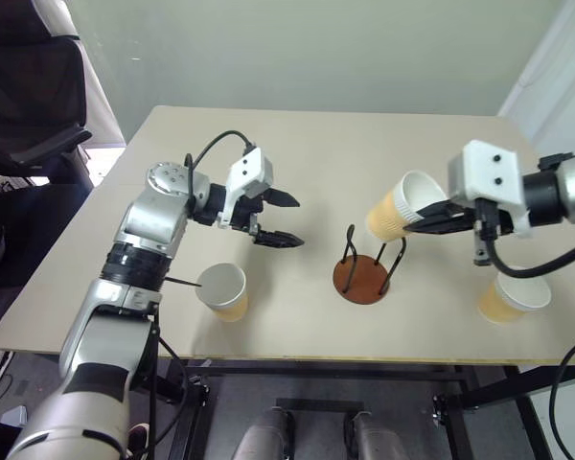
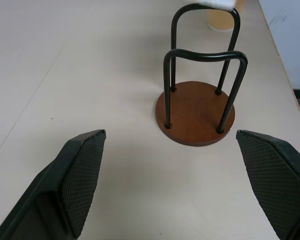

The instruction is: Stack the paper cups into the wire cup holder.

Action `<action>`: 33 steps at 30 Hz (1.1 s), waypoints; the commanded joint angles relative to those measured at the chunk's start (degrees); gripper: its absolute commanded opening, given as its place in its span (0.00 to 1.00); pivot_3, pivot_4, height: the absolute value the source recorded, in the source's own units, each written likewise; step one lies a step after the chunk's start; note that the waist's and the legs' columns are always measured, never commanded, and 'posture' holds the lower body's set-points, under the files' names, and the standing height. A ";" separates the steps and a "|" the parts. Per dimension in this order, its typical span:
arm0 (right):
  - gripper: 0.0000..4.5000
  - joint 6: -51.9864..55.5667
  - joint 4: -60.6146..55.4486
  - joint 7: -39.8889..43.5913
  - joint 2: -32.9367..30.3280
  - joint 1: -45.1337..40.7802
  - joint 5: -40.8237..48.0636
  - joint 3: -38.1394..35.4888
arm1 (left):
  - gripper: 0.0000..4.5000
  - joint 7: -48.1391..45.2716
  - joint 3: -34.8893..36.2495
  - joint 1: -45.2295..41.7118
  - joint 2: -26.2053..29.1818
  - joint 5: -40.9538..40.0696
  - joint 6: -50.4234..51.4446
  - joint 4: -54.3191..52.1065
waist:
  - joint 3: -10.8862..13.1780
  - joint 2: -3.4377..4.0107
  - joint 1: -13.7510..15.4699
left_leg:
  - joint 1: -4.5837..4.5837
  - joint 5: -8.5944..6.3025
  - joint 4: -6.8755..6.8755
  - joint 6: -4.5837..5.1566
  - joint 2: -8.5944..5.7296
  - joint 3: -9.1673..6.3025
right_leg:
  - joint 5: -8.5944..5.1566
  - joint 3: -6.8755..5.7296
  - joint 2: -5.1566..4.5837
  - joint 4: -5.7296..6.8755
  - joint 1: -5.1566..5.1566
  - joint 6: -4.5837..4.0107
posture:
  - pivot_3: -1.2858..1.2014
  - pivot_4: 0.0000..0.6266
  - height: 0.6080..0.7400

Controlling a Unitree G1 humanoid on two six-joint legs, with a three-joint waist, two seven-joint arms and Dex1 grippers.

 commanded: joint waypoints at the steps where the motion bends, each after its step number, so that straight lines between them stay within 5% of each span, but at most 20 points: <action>1: 0.01 -1.30 -0.57 -0.56 0.00 -0.58 0.15 0.51 | 1.00 0.04 0.79 -1.42 0.89 -0.10 0.14 -1.74 | 0.00 0.00 0.02 | 0.00 0.00 0.00 0.01 0.00 0.00 | -0.01 0.00 0.00 0.00 0.01 0.02 | 0.52 0.24 1.00; 19: 0.01 -5.05 -2.48 -0.88 -0.20 0.85 -2.76 5.08 | 1.00 0.57 0.60 -1.20 1.02 -0.12 0.21 -2.06 | 0.00 0.00 0.00 | 0.00 0.01 0.01 0.04 -0.01 0.00 | -0.01 0.00 -0.01 0.00 0.01 0.01 | 0.52 0.24 1.00; 22: 0.13 -4.60 -2.77 -1.28 0.30 0.57 -2.64 5.24 | 1.00 0.57 0.59 -1.25 1.08 -0.07 0.19 -2.12 | 0.00 0.00 0.00 | 0.00 0.01 0.01 0.04 0.00 0.01 | -0.01 0.00 0.00 0.01 0.01 0.01 | 0.52 0.24 1.00; 27: 0.50 -1.02 -3.24 -3.52 2.83 -0.04 0.15 3.14 | 1.00 0.53 0.61 -0.89 1.35 -0.15 0.54 -2.84 | 0.00 0.00 -0.02 | 0.00 0.02 0.01 0.05 -0.01 0.01 | -0.01 0.00 0.00 0.01 0.02 0.01 | 0.52 0.24 1.00; 33: 0.50 3.61 -4.52 -5.29 3.40 0.39 4.83 -0.94 | 1.00 0.12 0.78 -0.95 3.07 0.14 0.54 -4.81 | 0.00 0.00 0.02 | -0.01 0.03 0.01 0.05 -0.01 0.01 | 0.00 0.00 0.00 -0.01 0.02 0.03 | 0.52 0.24 1.00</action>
